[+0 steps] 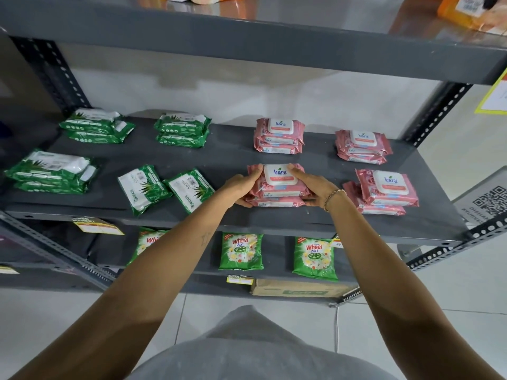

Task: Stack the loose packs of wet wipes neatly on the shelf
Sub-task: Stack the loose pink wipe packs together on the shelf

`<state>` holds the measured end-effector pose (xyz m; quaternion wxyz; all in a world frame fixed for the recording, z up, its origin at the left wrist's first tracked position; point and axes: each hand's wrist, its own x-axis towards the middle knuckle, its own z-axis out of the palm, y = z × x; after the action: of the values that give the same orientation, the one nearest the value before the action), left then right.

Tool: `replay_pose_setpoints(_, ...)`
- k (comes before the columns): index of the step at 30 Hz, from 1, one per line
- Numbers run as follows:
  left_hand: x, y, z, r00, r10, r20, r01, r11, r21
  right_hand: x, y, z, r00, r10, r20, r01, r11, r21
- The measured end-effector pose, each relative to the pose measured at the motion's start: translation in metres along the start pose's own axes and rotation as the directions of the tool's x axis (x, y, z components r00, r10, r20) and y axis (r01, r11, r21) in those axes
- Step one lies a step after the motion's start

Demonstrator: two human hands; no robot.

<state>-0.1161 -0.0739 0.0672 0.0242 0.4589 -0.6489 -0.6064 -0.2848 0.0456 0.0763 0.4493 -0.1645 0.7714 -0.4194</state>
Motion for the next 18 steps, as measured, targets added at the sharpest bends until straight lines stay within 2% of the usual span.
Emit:
replay_pose_setpoints(7, 0.0035, 0.0011, -0.0013, 1.000, 0.015, 0.023, -0.015, 1.000, -0.008, 0.0011, 0.0056, -0.0010, 1.000, -0.007, -0.001, 0.007, 0.999, 0.045)
replay_pose_setpoints(14, 0.0031, 0.0032, 0.0023, 0.999, 0.049, -0.020, -0.048, 0.998, 0.034, -0.0008, 0.0059, -0.0010, 0.999, 0.011, -0.044, -0.008, 0.998, 0.057)
replay_pose_setpoints(16, 0.0017, 0.0027, 0.0044, 0.997, 0.059, -0.055, -0.053, 0.993, 0.104, -0.0014, 0.0057, -0.0015, 0.999, 0.009, -0.051, -0.007, 0.999, 0.048)
replay_pose_setpoints(18, 0.0003, 0.0031, 0.0060, 0.988, 0.091, -0.122, -0.055, 0.961, 0.271, -0.0029, 0.0051, -0.0019, 0.999, 0.010, -0.052, -0.008, 0.999, 0.039)
